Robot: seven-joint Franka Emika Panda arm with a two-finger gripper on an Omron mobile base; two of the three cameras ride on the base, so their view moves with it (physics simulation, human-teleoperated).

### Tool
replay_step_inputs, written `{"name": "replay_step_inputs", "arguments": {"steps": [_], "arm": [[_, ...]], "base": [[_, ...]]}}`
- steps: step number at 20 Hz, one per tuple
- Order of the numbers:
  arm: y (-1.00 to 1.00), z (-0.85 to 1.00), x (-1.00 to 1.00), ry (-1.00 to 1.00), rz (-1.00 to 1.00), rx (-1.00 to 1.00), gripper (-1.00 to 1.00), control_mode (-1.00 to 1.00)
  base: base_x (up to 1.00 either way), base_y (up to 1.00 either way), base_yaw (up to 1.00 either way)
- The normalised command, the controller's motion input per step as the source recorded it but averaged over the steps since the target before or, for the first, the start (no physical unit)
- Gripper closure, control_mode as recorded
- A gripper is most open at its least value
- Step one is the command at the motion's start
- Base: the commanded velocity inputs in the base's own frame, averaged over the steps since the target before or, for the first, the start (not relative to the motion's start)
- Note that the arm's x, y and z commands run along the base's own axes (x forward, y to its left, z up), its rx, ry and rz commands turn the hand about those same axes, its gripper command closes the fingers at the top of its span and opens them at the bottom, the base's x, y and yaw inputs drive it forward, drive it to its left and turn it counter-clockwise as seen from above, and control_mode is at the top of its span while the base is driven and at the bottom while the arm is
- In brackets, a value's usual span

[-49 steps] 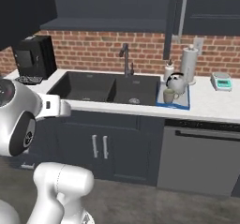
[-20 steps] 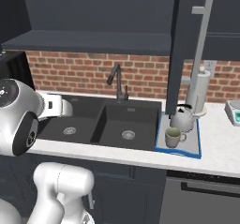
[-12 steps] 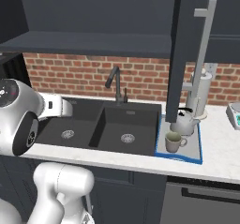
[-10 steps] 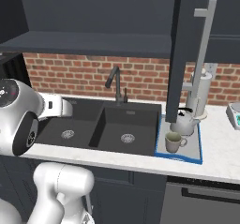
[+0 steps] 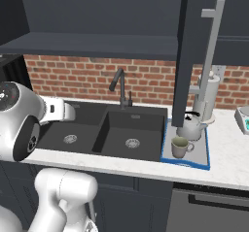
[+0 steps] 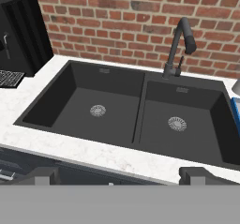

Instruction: Pick the kettle from the counter and place it on the tray. Then pick the mug from the cabinet and place it on the tray. Then close the cabinet doors.

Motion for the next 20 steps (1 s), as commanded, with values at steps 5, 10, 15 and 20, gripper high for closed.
{"name": "replay_step_inputs", "arguments": {"steps": [5,10,15,20], "arm": [[0.0,0.0,0.0,0.0,0.0,0.0,-1.0,1.0],[-0.1,-0.07,-0.44,-0.11,0.0,0.1,-1.0,-1.0],[-0.21,-0.01,-0.91,-0.21,-0.01,0.23,-1.0,-1.0],[-0.39,0.0,-0.58,-0.29,-0.06,0.24,-1.0,-1.0]], "base": [[0.0,0.0,0.0],[0.0,0.0,0.0],[0.0,0.0,0.0],[0.0,0.0,0.0]]}}
